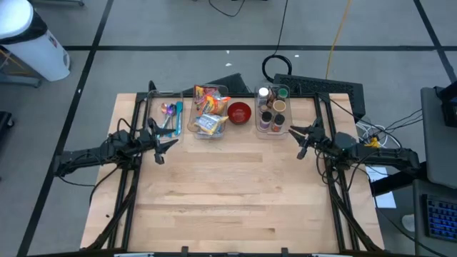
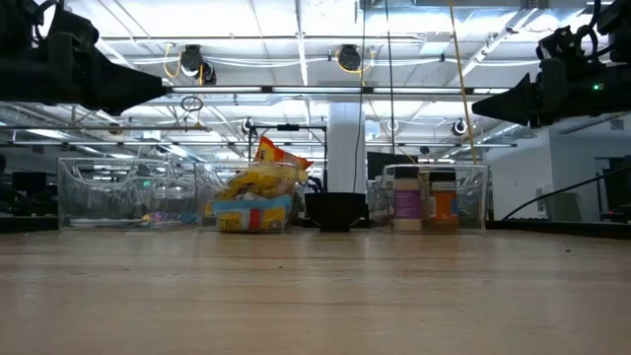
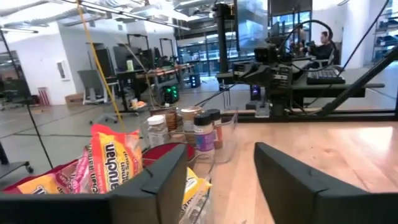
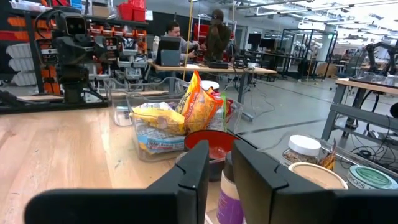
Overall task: Pick & Place Food Item
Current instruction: Return to Home Position
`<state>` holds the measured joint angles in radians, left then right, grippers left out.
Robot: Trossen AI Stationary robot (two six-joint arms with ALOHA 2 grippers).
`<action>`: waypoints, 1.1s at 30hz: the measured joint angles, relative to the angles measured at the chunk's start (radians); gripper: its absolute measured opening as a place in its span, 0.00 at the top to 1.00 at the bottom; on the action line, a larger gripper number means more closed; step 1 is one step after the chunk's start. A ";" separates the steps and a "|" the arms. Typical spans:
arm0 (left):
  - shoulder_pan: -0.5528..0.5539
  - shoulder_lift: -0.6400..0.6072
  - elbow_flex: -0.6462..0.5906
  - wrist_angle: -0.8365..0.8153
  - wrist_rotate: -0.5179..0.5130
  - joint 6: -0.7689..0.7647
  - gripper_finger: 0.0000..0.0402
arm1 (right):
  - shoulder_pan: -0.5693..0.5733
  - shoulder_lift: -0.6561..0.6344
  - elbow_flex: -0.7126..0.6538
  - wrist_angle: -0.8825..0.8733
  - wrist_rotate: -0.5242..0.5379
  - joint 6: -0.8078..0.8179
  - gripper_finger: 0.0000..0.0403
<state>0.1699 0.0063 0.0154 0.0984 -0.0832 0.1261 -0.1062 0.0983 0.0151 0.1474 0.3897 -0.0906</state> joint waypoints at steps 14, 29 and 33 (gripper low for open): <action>0.000 0.000 0.001 -0.042 -0.180 0.086 0.83 | 0.000 0.000 0.000 0.001 0.000 0.000 0.85; 0.000 0.000 0.000 0.008 -0.195 0.079 0.89 | 0.000 0.000 0.000 0.001 0.001 0.000 0.85; 0.000 0.000 0.000 0.008 -0.195 0.079 0.89 | 0.000 0.000 0.000 0.001 0.001 0.000 0.85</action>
<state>0.1699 0.0063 0.0151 0.1067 -0.2779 0.2050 -0.1062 0.0983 0.0147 0.1486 0.3904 -0.0906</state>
